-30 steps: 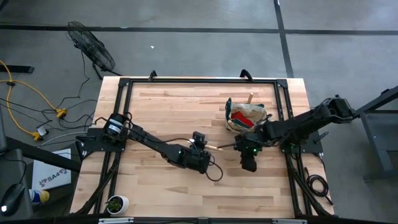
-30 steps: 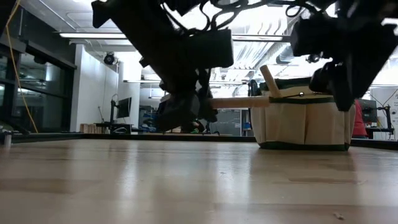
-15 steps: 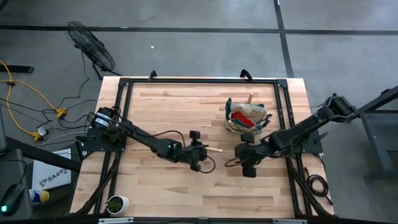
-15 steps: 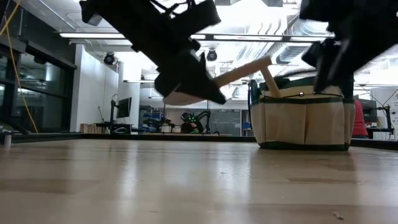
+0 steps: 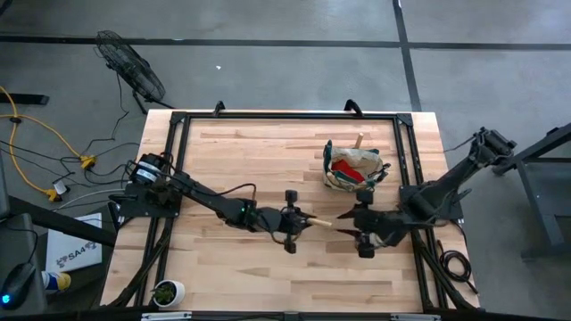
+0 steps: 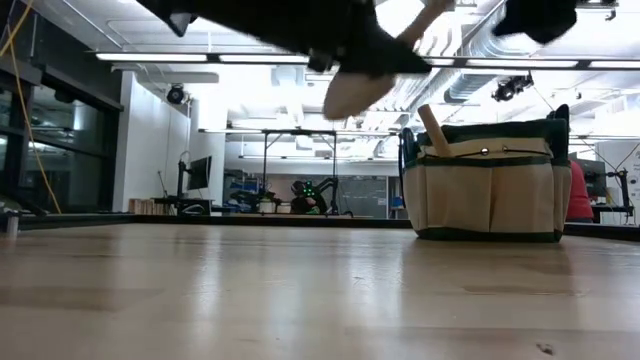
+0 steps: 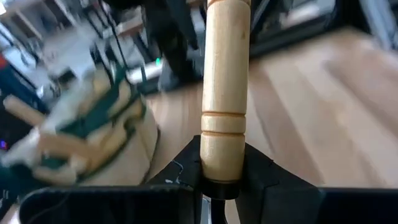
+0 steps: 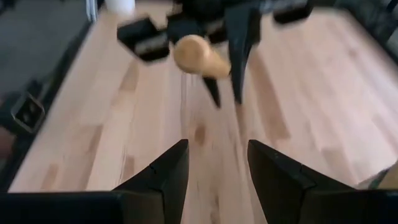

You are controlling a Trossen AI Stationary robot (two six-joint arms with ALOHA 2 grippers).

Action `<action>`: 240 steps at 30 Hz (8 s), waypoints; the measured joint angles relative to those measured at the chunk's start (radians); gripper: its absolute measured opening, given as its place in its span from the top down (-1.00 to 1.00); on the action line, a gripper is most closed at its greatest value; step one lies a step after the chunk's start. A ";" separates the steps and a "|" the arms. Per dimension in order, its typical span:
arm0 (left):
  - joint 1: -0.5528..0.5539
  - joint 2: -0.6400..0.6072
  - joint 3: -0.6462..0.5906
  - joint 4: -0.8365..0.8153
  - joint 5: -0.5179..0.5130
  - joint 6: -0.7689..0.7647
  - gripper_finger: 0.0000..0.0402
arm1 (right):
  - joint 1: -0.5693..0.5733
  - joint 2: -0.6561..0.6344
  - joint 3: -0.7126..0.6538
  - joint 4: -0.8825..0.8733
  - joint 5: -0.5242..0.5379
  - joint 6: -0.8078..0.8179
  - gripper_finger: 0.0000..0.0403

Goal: Pick & Place Garden tools in Gardening bag
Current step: Put the trowel into the gardening bag

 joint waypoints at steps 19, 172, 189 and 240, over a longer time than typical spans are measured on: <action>0.054 0.006 0.000 0.366 0.240 0.051 0.75 | 0.095 0.040 0.000 0.595 0.265 -0.560 0.22; 0.131 -0.311 -0.569 0.690 0.234 -0.125 0.45 | 0.154 -0.289 0.000 -0.401 0.312 -0.045 0.69; 0.235 -0.497 -0.744 0.688 0.362 -0.239 0.45 | -0.093 -0.317 0.000 -0.265 0.009 -0.325 0.69; 0.235 -0.511 -0.760 0.655 0.394 -0.294 0.45 | -0.168 -0.164 -0.011 -0.195 -0.136 -0.542 0.70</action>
